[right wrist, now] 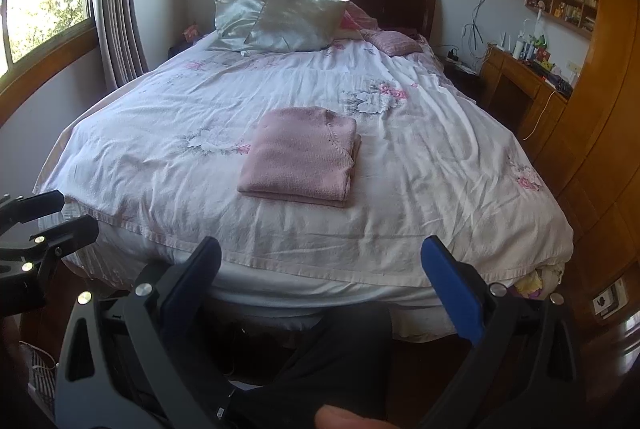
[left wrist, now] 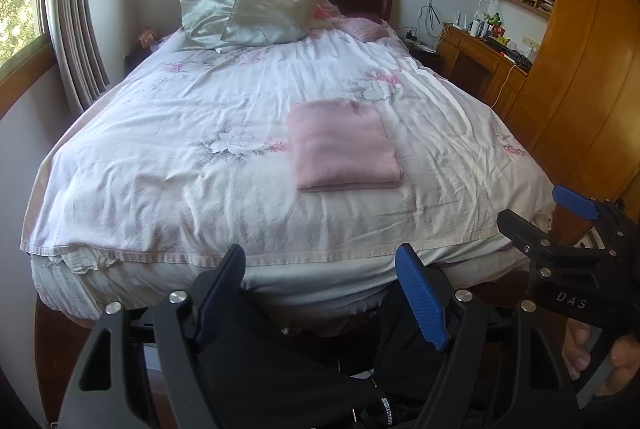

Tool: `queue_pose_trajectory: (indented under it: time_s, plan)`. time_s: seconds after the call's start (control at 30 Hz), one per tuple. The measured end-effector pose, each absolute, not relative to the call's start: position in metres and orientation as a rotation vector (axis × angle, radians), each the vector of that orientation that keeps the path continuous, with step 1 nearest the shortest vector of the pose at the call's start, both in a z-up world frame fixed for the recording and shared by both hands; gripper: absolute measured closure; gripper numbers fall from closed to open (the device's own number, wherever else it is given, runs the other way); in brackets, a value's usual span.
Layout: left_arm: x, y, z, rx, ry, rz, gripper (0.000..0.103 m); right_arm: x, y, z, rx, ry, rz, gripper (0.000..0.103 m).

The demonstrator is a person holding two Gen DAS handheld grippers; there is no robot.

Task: Fold small clothes

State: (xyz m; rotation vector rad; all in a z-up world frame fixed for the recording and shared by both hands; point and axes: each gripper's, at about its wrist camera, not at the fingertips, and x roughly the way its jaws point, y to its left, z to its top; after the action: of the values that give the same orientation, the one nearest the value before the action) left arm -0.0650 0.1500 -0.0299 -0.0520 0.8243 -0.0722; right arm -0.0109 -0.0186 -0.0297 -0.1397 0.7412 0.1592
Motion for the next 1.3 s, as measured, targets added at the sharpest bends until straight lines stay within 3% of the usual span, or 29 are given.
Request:
queue_pose_trajectory:
  time_s: [1.3]
  plan:
    - [-0.053,0.16,-0.035,-0.046,0.83,-0.049,0.025,0.003,-0.021,-0.041,-0.139,0.731,0.177,0.003]
